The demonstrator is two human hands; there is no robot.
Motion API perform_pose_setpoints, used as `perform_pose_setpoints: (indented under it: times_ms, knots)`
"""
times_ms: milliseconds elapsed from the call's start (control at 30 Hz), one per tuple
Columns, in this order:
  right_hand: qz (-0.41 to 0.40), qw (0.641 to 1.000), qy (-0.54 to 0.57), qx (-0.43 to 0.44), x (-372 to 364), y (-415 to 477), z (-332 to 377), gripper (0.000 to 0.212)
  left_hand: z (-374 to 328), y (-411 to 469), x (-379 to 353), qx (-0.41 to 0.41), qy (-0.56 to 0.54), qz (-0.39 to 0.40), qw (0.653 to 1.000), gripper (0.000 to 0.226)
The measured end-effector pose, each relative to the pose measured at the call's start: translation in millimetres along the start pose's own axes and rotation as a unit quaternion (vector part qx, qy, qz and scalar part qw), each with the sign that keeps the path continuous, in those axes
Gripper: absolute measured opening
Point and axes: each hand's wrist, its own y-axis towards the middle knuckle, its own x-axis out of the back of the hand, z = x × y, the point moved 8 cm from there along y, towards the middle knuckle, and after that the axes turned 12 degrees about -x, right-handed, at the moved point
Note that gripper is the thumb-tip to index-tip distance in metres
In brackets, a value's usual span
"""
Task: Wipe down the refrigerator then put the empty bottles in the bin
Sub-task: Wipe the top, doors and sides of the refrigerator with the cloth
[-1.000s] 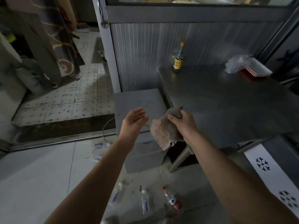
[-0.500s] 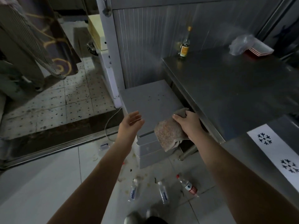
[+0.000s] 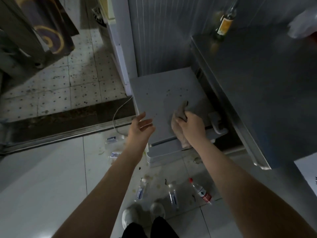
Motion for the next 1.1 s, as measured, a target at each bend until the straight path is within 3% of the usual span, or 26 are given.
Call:
perform_pose_setpoints:
  times_ms: [200, 300, 500, 633, 700, 800, 867, 900, 1000, 1033, 1100]
  knots:
    - [0.098, 0.995, 0.02, -0.021, -64.6, 15.3, -8.0, 0.042, 40.7, 18.2, 13.8, 0.04, -0.016, -0.025, 0.999, 0.047]
    - [0.124, 0.988, 0.067, -0.059, -79.0, 19.5, -18.0, 0.043, 53.1, 18.6, 20.1, 0.059, -0.033, -0.041, 0.997, 0.045]
    - [-0.011, 0.992, 0.074, -0.105, -59.7, 12.6, -39.6, 0.022, 60.4, 19.4, 21.9, 0.071, -0.04, -0.037, 0.996, 0.045]
    - [0.033, 0.983, 0.106, -0.147, -69.6, 14.6, -56.0, 0.028, 63.2, 21.9, 17.6, 0.072, -0.037, -0.025, 0.996, 0.045]
    - [0.069, 0.965, 0.182, -0.174, -72.3, 17.7, -57.5, 0.035, 65.4, 22.0, 16.3, 0.075, -0.035, -0.02, 0.996, 0.045]
    - [0.155, 0.9, 0.361, -0.19, -75.1, 16.1, -44.4, 0.042, 66.9, 22.7, 14.0, 0.077, -0.035, -0.013, 0.996, 0.047]
    - [0.203, 0.871, 0.414, -0.168, -74.6, 15.0, -33.5, 0.044, 65.9, 24.3, 12.8, 0.07, -0.033, -0.012, 0.997, 0.048]
    - [0.205, 0.886, 0.388, -0.153, -74.0, 16.1, -31.7, 0.044, 65.0, 25.4, 12.4, 0.065, -0.029, -0.012, 0.997, 0.049]
    - [0.107, 0.983, 0.109, -0.1, -68.9, 22.9, -39.7, 0.042, 65.1, 26.7, 10.4, 0.062, -0.023, -0.01, 0.998, 0.05]
    - [0.071, 0.991, 0.054, -0.095, -67.0, 23.4, -44.6, 0.042, 65.9, 26.3, 10.0, 0.066, -0.019, -0.011, 0.998, 0.05]
    - [0.035, 0.994, 0.045, -0.097, -64.1, 21.6, -51.5, 0.043, 68.0, 25.8, 9.2, 0.074, -0.012, -0.015, 0.997, 0.051]
